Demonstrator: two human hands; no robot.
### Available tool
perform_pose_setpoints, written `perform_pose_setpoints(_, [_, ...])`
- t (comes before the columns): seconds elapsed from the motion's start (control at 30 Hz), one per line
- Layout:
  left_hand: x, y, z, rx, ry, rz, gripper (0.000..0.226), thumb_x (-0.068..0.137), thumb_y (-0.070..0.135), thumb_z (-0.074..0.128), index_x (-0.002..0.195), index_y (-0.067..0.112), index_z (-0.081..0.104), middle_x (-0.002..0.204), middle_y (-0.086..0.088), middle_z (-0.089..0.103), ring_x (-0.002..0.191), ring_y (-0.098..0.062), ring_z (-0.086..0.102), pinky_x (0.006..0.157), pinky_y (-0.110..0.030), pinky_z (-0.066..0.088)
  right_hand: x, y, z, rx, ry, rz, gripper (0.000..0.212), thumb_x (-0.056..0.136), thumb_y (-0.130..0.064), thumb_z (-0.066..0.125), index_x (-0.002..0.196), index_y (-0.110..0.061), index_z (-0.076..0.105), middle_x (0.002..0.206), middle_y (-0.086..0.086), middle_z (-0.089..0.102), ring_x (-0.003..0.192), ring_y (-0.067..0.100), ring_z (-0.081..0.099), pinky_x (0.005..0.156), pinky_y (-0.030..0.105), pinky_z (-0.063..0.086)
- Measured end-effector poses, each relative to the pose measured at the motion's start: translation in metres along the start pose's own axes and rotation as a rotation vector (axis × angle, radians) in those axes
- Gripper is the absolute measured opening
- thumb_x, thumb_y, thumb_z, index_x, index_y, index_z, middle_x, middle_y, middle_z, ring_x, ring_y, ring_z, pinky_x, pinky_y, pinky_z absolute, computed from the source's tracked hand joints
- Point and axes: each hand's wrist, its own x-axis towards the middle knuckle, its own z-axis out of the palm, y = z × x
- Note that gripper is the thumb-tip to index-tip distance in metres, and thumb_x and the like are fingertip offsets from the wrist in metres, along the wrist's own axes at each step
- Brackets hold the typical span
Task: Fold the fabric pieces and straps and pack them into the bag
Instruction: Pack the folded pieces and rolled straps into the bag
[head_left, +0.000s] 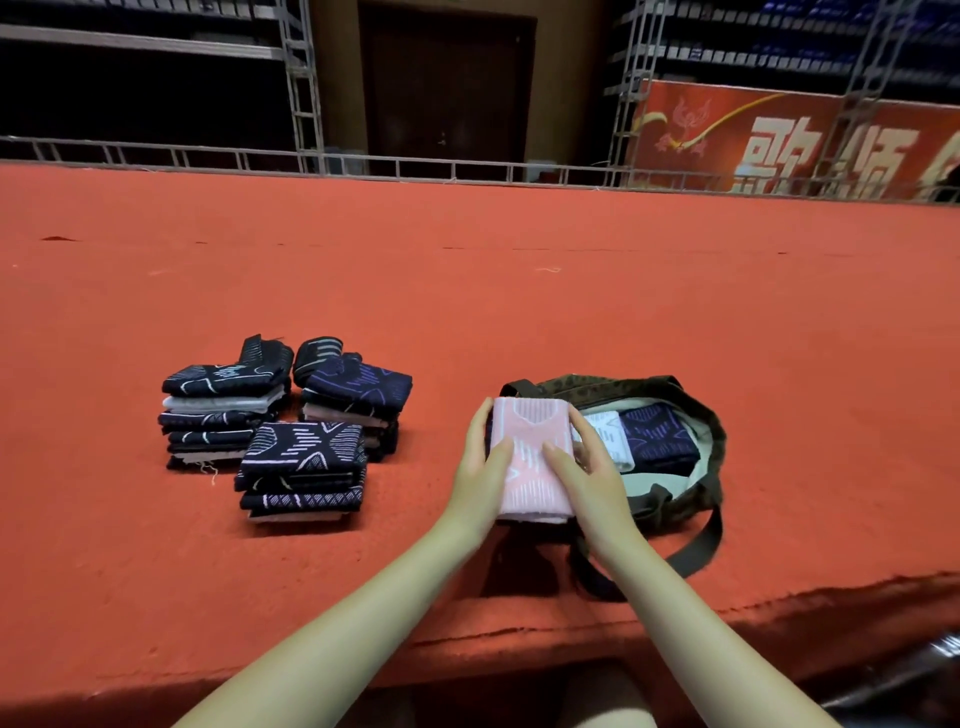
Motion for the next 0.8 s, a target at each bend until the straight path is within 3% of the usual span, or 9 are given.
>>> perform_pose_setpoints(0.07, [0.008, 0.005, 0.011, 0.060, -0.002, 0.019, 0.045, 0.100, 0.017, 0.039, 0.144, 0.011, 0.033, 0.141, -0.009, 0.042, 0.123, -0.010, 0.041, 0.075, 0.006, 0.031, 0.005, 0.000, -0.014, -0.049, 0.053, -0.058, 0.053, 0.087, -0.022, 0.063, 0.133, -0.041, 0.045, 0.111, -0.005, 0.063, 0.091, 0.000, 0.064, 0.077, 0.022, 0.054])
perform_pose_setpoints(0.17, [0.024, 0.017, 0.027, 0.196, -0.042, 0.100, 0.052, 0.094, 0.029, 0.038, 0.143, 0.011, 0.036, 0.141, -0.010, 0.042, 0.129, -0.019, 0.040, 0.101, -0.021, 0.032, 0.019, 0.005, -0.031, -0.050, 0.116, -0.082, 0.052, 0.093, -0.007, 0.056, 0.136, -0.034, 0.043, 0.109, -0.011, 0.060, 0.080, -0.010, 0.061, 0.065, 0.009, 0.048])
perform_pose_setpoints(0.3, [0.071, -0.006, 0.031, 0.549, 0.046, 0.191, 0.041, 0.094, 0.021, 0.046, 0.134, 0.017, 0.047, 0.128, -0.009, 0.050, 0.121, -0.026, 0.042, 0.100, -0.031, 0.031, 0.059, 0.013, -0.058, -0.054, 0.217, -0.023, 0.051, 0.093, -0.007, 0.052, 0.140, -0.024, 0.043, 0.125, 0.002, 0.058, 0.093, 0.004, 0.059, 0.065, 0.010, 0.048])
perform_pose_setpoints(0.43, [0.103, -0.032, 0.031, 0.947, -0.033, 0.094, 0.054, 0.093, 0.041, 0.047, 0.142, 0.024, 0.035, 0.134, -0.007, 0.043, 0.125, -0.027, 0.037, 0.102, -0.037, 0.032, 0.095, 0.022, -0.073, -0.024, 0.208, 0.118, 0.048, 0.096, -0.009, 0.047, 0.142, -0.019, 0.039, 0.129, 0.003, 0.055, 0.097, 0.014, 0.058, 0.067, 0.019, 0.046])
perform_pose_setpoints(0.5, [0.111, -0.044, 0.032, 1.034, -0.051, 0.075, 0.056, 0.093, 0.049, 0.044, 0.144, 0.028, 0.032, 0.133, -0.005, 0.043, 0.124, -0.026, 0.039, 0.100, -0.038, 0.033, 0.099, 0.033, -0.072, -0.114, 0.151, 0.161, 0.049, 0.095, -0.009, 0.048, 0.142, -0.019, 0.037, 0.128, 0.003, 0.054, 0.101, 0.016, 0.055, 0.072, 0.022, 0.044])
perform_pose_setpoints(0.67, [0.128, -0.059, 0.024, 0.701, -0.082, 0.051, 0.044, 0.093, 0.030, 0.053, 0.136, 0.024, 0.048, 0.127, -0.006, 0.059, 0.119, -0.023, 0.053, 0.092, -0.027, 0.040, 0.099, 0.057, -0.074, -0.276, 0.090, 0.135, 0.050, 0.094, -0.014, 0.051, 0.141, -0.022, 0.039, 0.125, 0.000, 0.057, 0.109, 0.016, 0.055, 0.086, 0.028, 0.040])
perform_pose_setpoints(0.8, [0.144, -0.042, 0.027, 0.371, 0.122, 0.063, 0.033, 0.090, 0.015, 0.059, 0.122, 0.010, 0.063, 0.125, -0.005, 0.062, 0.118, -0.017, 0.055, 0.095, -0.019, 0.037, 0.117, 0.049, -0.076, -0.292, -0.019, 0.298, 0.041, 0.090, -0.013, 0.052, 0.130, -0.022, 0.052, 0.113, 0.004, 0.062, 0.096, 0.018, 0.060, 0.073, 0.027, 0.044])
